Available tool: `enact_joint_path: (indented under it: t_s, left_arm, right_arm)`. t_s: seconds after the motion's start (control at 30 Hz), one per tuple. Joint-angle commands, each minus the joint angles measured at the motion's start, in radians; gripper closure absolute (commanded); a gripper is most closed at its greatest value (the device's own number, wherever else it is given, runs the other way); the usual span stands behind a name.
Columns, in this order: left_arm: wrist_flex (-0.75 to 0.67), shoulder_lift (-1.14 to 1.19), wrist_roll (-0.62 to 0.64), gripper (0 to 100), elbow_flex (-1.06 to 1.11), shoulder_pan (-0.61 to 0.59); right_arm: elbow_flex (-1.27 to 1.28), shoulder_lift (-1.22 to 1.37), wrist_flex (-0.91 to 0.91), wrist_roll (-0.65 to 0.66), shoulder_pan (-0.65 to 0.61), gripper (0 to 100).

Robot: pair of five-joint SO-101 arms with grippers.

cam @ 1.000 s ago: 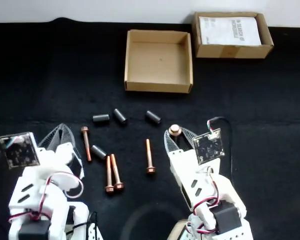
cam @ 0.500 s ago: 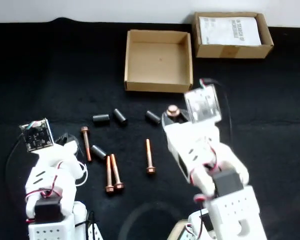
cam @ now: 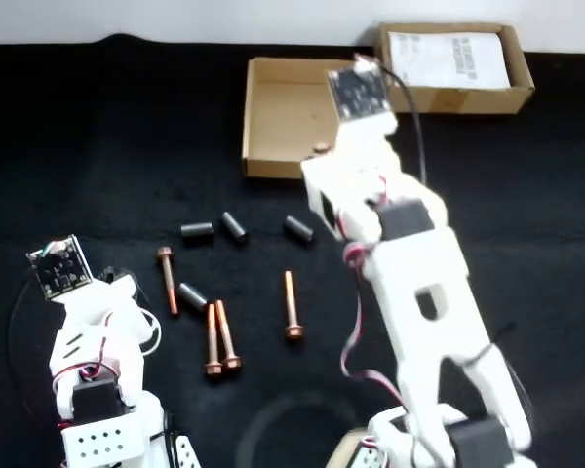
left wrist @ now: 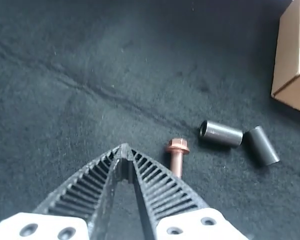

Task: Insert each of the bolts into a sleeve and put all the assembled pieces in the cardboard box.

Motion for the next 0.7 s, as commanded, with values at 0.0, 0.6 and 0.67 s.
enact_joint_path:
  t_s: [0.0, 0.6, 0.67]
  left_arm:
    - [0.014, -0.002, 0.005, 99, 0.019, -0.004]
    - [0.017, 0.001, 0.000, 99, 0.019, 0.015]
    - [0.017, 0.001, 0.000, 99, 0.019, 0.013]
  right_arm:
    - [-0.179, 0.127, -0.001, 0.006, 0.013, 99.2]
    - [-0.995, 0.918, -0.002, 0.006, 0.071, 99.2]
    - [-1.087, 1.006, -0.002, 0.006, 0.071, 99.2]
